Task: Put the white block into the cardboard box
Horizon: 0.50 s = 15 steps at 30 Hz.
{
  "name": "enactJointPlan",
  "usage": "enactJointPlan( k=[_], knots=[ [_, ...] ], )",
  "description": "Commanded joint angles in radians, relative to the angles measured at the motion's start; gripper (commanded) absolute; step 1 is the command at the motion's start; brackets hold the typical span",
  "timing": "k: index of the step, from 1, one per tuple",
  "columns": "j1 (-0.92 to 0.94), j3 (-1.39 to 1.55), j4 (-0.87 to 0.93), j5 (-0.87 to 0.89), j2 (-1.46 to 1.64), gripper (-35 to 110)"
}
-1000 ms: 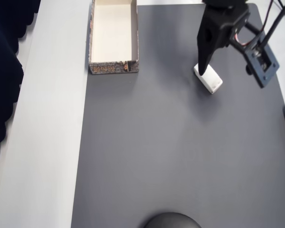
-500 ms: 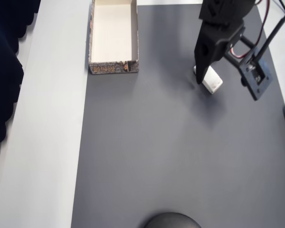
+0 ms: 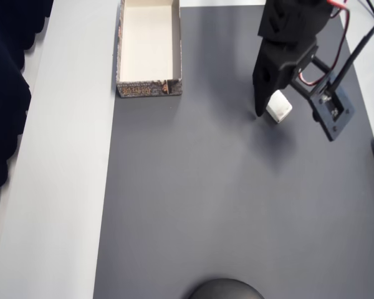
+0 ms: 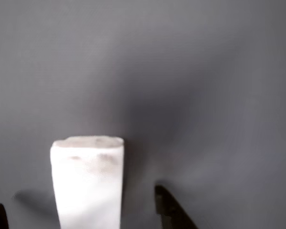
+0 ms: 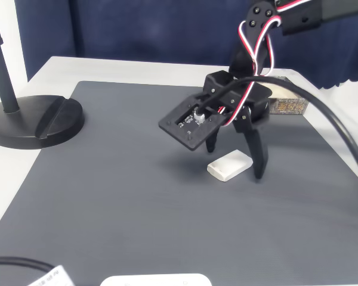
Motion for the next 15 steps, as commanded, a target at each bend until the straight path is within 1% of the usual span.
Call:
enactJointPlan(
  k=[1,15],
  knots=[
    [0.011,-0.077,-0.009,-0.008,0.005,43],
    [0.009,-0.087,-0.008,-0.018,-0.011,42]
  ],
)
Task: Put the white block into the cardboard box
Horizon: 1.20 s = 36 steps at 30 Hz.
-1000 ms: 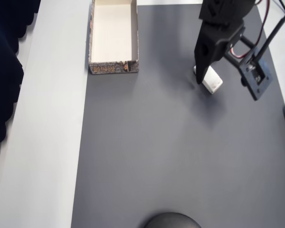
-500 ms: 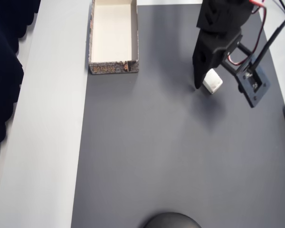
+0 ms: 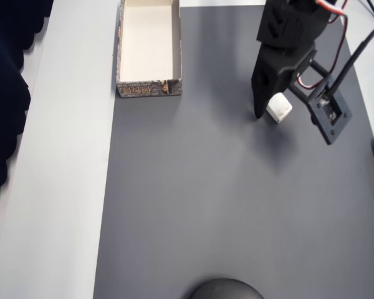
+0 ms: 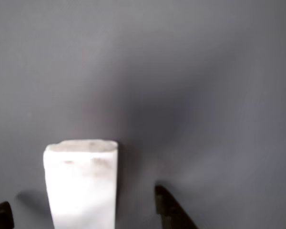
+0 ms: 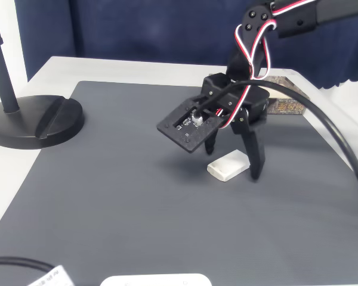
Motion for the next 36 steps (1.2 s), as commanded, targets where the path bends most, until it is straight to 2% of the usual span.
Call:
enactJointPlan(
  k=[1,16,36],
  knots=[
    [0.009,-0.064,-0.008,-0.018,0.002,42],
    [0.009,-0.063,0.005,-0.078,-0.008,35],
    [0.003,-0.069,0.061,-0.009,-0.012,26]
  ],
)
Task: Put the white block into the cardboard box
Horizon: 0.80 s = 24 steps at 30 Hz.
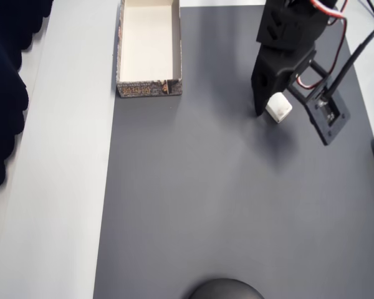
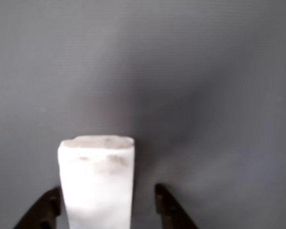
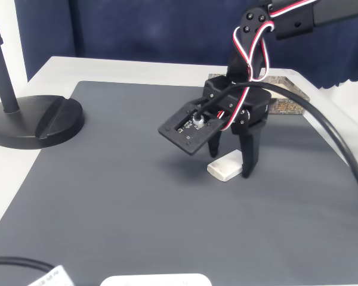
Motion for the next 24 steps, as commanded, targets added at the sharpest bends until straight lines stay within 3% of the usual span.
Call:
enactJointPlan(
  k=[1,15,24],
  knots=[
    [0.003,-0.063,0.012,0.008,0.005,26],
    [-0.009,-0.061,0.012,-0.014,-0.002,18],
    [-0.017,-0.066,0.069,-0.072,-0.002,1]
  ],
)
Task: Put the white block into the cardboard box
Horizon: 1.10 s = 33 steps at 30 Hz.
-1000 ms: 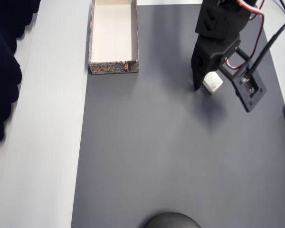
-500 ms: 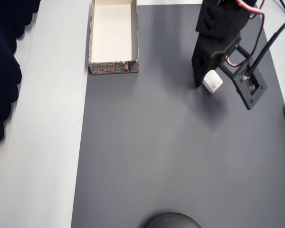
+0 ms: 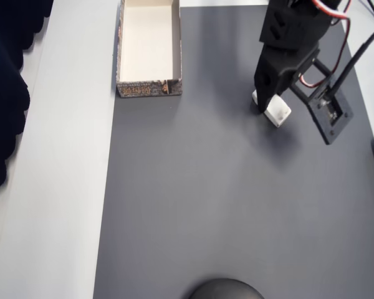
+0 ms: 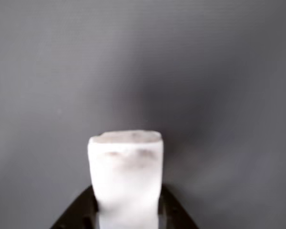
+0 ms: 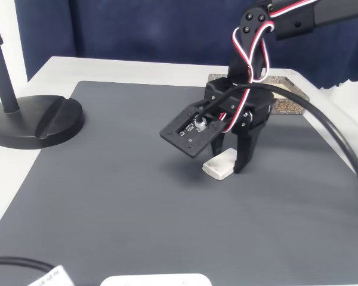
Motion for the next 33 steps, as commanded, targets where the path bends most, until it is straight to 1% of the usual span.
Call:
enactJointPlan(
  k=[1,12,19,29,33],
  knots=[
    [-0.006,-0.061,0.04,-0.023,0.005,0],
    [-0.018,-0.078,0.061,-0.028,0.034,-2],
    [-0.008,-0.078,0.103,-0.112,0.201,-2],
    [0.103,-0.058,0.219,-0.284,0.385,-2],
    [0.17,-0.11,0.219,-0.293,0.391,-2]
  ],
)
